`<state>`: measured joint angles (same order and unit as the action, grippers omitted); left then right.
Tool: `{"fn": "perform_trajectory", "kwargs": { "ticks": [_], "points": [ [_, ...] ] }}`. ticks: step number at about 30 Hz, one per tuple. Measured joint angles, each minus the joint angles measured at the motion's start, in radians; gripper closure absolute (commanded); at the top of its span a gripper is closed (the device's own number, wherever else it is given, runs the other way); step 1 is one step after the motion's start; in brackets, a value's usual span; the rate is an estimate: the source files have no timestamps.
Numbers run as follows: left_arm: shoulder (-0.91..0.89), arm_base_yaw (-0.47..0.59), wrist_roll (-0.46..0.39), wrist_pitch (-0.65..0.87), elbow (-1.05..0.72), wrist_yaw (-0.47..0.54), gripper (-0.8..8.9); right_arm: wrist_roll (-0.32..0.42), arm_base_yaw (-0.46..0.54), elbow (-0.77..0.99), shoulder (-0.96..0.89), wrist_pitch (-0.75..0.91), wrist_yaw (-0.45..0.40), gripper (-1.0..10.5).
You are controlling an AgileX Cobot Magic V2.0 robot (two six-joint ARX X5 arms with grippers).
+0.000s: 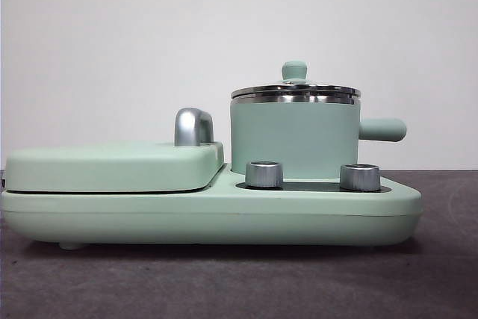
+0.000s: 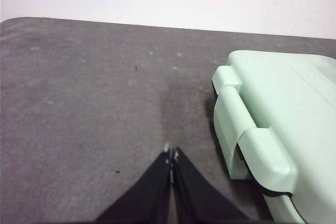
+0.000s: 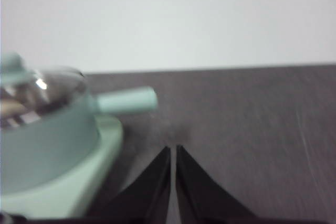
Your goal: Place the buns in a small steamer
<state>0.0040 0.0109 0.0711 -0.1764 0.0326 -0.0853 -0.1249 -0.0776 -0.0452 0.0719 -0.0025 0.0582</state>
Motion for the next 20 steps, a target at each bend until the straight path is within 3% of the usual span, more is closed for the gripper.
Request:
{"fn": "perform_trajectory", "kwargs": {
  "ticks": [10, 20],
  "points": [
    [0.000, 0.000, 0.000, 0.000, 0.000, 0.000, 8.07, 0.017, 0.000, 0.029, -0.069, -0.134, -0.031, 9.3],
    [0.000, 0.000, 0.000, 0.000, 0.000, 0.000, 8.07, 0.018, 0.000, 0.029, -0.069, -0.108, -0.032, 9.3]
  ]
}}
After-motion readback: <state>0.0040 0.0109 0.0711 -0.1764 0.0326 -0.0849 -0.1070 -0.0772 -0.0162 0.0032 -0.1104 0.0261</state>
